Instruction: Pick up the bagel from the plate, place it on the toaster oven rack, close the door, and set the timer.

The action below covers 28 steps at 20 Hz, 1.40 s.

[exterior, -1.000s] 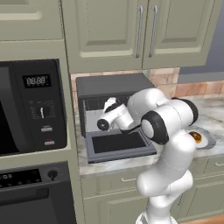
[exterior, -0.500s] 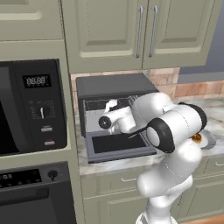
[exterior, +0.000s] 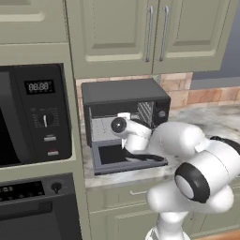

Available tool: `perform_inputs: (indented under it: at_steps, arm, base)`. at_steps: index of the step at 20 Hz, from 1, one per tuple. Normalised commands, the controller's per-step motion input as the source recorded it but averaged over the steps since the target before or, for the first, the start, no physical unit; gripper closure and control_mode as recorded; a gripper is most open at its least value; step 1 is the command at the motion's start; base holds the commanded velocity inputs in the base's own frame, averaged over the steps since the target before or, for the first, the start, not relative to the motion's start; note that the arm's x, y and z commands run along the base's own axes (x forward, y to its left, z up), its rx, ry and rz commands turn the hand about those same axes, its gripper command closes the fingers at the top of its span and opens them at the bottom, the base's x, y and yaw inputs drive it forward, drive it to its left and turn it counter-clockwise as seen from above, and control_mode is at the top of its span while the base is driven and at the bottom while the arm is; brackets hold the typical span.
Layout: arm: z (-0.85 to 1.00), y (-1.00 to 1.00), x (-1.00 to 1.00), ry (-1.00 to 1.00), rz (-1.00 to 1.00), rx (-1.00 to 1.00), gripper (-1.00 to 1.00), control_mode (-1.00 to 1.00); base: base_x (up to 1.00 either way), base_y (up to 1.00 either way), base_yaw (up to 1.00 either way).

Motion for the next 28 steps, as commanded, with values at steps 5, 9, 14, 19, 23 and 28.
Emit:
perform_inputs:
  at_steps: [5, 9, 14, 19, 23, 28]
  arm:
    - [0.0, -0.05, -0.79, 0.31, 0.0, 0.0, 1.0, -1.0]
    - [0.07, -0.01, -0.29, 0.21, 0.0, 0.0, -1.0, -1.0]
    - [0.65, -0.18, -0.41, -0.05, 0.0, 0.0, -1.0, -1.0]
    - [0.66, -0.29, -0.6, -0.05, 0.03, 0.0, -1.0, -1.0]
    - [0.37, -0.76, -0.69, 0.0, 0.07, 0.03, -1.0, -1.0]
    - [0.13, -1.0, -0.42, 0.0, 0.0, 0.19, -1.0, -1.0]
  base:
    - [0.0, 0.0, 0.0]
    - [0.0, 0.0, 0.0]
    - [0.0, 0.0, 0.0]
    - [0.0, 0.0, 0.0]
    - [0.0, 0.0, 0.0]
    - [0.0, 0.0, 0.0]
